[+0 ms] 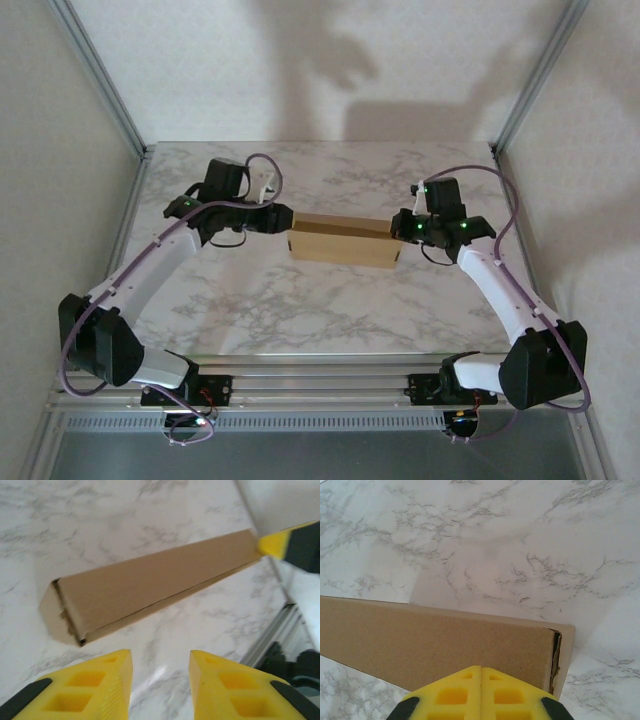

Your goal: Fold the paper box

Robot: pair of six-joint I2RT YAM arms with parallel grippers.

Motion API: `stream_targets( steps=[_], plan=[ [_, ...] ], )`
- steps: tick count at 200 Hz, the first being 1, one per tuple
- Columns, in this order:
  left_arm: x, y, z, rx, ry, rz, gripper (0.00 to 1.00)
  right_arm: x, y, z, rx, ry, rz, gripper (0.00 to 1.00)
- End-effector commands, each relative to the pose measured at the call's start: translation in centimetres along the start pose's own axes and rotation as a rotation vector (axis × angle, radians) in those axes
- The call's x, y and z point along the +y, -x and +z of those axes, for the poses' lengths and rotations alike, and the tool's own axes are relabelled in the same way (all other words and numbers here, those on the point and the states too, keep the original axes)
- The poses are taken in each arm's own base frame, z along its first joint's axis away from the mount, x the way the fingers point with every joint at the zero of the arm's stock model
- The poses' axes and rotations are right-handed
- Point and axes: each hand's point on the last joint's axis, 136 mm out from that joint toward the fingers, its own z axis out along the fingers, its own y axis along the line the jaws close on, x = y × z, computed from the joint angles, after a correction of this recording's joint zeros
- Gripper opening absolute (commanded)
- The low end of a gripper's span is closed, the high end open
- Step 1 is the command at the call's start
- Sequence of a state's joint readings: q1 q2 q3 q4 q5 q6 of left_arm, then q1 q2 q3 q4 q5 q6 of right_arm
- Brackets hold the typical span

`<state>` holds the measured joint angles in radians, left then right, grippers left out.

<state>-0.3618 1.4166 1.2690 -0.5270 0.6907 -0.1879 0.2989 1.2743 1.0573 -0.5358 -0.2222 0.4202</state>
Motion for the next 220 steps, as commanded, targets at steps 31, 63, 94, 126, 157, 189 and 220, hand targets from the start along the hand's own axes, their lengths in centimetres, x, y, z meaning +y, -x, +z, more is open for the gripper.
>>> stream_targets(
  steps=[31,63,94,126,157,189,220],
  plan=[
    [-0.6,2.7,1.8,-0.078,-0.116,-0.041,0.37,-1.1,-2.5,1.0,0.059,-0.006,0.028,0.02],
    [1.3,2.5,3.8,-0.065,-0.079,-0.054,0.37,-1.2,-2.8,1.0,0.064,-0.008,0.025,0.02],
    [3.0,1.4,5.4,-0.03,-0.045,-0.067,0.37,-1.3,-3.0,1.2,0.072,-0.01,0.023,0.02],
    [4.3,-0.3,5.9,0.0,-0.007,-0.076,0.36,-1.8,-3.3,1.3,0.086,-0.031,0.02,0.02],
    [5.8,-2.5,6.3,0.038,0.04,-0.085,0.36,-2.7,-3.8,1.7,0.099,-0.073,0.021,0.02],
    [7.4,-4.2,6.5,0.059,0.099,-0.086,0.35,-4.0,-4.6,2.0,0.118,-0.127,0.022,0.01],
    [9.2,-5.4,6.7,0.081,0.175,-0.084,0.34,-5.9,-5.3,2.1,0.141,-0.224,0.01,0.0]
  ],
)
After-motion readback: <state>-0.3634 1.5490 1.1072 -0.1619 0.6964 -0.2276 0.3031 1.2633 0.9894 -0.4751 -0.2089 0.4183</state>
